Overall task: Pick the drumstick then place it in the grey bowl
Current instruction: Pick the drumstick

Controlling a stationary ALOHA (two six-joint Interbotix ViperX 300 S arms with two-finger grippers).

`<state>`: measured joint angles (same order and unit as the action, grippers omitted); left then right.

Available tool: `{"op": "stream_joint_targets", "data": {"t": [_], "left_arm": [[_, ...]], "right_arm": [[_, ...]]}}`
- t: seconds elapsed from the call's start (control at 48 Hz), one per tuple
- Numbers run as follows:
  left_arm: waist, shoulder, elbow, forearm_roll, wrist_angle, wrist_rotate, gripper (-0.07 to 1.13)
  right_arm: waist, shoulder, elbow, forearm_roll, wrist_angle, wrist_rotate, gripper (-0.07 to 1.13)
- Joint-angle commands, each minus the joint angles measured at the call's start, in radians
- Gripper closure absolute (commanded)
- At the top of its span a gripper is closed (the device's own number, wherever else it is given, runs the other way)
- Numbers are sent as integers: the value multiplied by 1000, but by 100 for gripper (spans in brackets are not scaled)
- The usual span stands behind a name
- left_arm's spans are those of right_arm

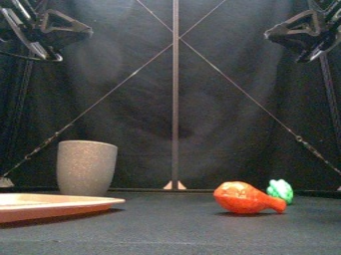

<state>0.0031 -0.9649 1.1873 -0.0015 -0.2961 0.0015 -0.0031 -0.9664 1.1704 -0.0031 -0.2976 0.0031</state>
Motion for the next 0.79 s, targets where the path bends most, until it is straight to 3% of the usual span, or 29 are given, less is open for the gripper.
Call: {"op": "stream_joint_targets", "data": {"t": [0.021, 0.25, 0.5, 0.625, 0.792], "left_arm": [[14, 31, -18, -2, 2, 3, 105], [28, 58, -8, 0, 2, 5, 105], [54, 84, 5, 3, -17, 5, 105], [54, 89, 5, 5, -23, 5, 105], [54, 89, 5, 5, -23, 3, 105]], "right_arm": [[6, 64, 0, -9, 28, 0, 102], [15, 267, -37, -12, 210, 3, 102], [94, 469, -120, -11, 321, 3, 98], [135, 531, -149, -5, 321, 6, 80], [141, 600, -192, 78, 308, 37, 33]]}}
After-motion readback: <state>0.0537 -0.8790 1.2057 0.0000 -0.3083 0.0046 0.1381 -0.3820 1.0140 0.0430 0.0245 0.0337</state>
